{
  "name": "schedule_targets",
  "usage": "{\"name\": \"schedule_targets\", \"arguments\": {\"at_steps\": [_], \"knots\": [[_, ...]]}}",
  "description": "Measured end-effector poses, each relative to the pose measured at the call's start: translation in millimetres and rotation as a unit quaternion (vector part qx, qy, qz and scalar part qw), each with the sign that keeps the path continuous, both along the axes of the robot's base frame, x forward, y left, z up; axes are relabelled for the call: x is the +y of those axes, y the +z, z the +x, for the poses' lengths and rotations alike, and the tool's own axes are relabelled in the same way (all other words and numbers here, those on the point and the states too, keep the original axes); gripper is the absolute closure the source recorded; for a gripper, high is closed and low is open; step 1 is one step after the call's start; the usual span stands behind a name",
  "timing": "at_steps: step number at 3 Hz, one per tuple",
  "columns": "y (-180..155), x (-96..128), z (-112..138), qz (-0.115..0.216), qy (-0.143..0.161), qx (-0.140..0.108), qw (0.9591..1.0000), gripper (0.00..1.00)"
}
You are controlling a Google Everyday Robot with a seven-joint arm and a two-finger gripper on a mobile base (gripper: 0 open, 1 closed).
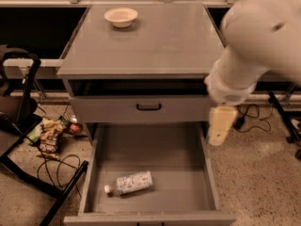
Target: Pick blue plastic bottle from middle drawer and place on counter
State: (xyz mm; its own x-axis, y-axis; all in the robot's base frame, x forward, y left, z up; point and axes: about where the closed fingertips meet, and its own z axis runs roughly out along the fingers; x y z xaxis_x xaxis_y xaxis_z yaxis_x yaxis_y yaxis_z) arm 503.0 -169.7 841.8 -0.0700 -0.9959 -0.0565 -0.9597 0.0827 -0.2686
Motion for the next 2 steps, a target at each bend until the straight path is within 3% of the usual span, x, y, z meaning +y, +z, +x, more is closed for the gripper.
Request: {"name": "schedule_targets", "arguments": {"at_steps": [2], "knots": [[-165.9,17.4,23.0,-0.063,0.007,0.052,0.9966,0.0]]}}
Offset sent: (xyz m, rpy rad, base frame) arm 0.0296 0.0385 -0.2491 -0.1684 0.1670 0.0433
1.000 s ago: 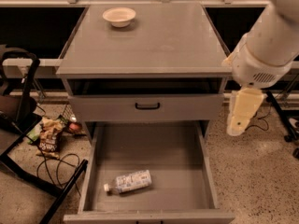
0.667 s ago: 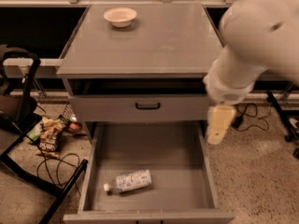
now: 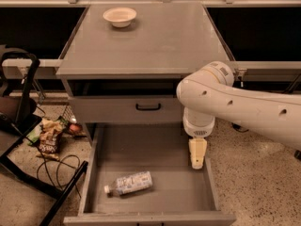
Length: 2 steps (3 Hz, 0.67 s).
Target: Pick blue plastic bottle from middle drawer and place on counter
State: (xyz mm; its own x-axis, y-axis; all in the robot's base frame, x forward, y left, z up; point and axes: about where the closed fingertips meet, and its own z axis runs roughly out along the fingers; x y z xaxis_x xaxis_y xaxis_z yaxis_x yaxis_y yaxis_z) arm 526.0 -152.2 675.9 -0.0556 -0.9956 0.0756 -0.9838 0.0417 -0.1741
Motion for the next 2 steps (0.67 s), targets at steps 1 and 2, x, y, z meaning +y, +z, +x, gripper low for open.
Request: {"name": "schedule_targets", "arguments": {"at_steps": [1,2], "knots": [[-0.3,0.2,0.1,0.0,0.0,0.0,1.0,0.0],[-40.3,30.6,8.2,0.015,0.031,0.019,0.9992,0.0]]}}
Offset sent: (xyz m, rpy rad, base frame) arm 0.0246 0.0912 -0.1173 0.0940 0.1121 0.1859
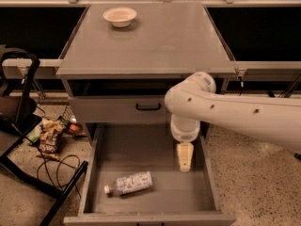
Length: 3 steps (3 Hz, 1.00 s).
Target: Pick blue plastic bottle from middle drawer and place on counter
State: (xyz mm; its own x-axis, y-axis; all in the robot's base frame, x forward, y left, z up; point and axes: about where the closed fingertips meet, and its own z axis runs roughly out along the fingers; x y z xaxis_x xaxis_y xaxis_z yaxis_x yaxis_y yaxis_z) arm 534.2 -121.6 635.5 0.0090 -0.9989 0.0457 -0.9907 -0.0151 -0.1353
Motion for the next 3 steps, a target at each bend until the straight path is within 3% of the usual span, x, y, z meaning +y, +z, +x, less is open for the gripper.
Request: {"name": "schedule_targets", "arguments": {"at_steps": [1,2,3], "knots": [[-58.3,52.0,5.6,0.025,0.049,0.016,0.9984,0.0],[-89.1,85.5,8.1,0.036,0.076,0.019,0.9962,0.0],[-92.6,88.6,9.9,0.038,0.081,0.021,0.9958,0.0]]}}
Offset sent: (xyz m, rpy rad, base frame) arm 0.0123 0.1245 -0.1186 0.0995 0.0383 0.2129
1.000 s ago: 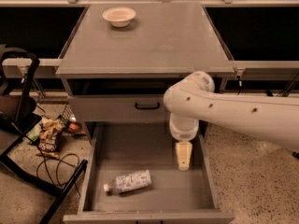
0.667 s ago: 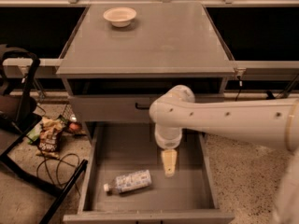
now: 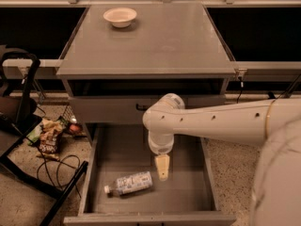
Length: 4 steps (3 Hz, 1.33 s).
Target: Pick blue plastic bottle from middle drawer and place on counter
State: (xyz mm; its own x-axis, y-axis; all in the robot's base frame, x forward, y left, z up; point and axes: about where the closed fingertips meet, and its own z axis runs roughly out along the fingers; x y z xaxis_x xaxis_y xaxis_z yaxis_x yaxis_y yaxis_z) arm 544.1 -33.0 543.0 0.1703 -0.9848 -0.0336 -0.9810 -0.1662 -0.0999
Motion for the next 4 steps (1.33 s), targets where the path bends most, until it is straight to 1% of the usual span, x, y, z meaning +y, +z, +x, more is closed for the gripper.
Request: {"name": "schedule_targets", "arguments": {"at_steps": [1,2,3,4], "knots": [[-15.2,13.9,7.8,0.007,0.02,0.009,0.9997,0.0],[-52.2,48.5,9.9,0.023,0.041,0.023,0.9986,0.0],[-74.6,68.9,3.7,0.032,0.039,0.028,0.9984,0.0],[-109.7,83.8,-5.8,0.046,0.033,0.024,0.9981,0.0]]}}
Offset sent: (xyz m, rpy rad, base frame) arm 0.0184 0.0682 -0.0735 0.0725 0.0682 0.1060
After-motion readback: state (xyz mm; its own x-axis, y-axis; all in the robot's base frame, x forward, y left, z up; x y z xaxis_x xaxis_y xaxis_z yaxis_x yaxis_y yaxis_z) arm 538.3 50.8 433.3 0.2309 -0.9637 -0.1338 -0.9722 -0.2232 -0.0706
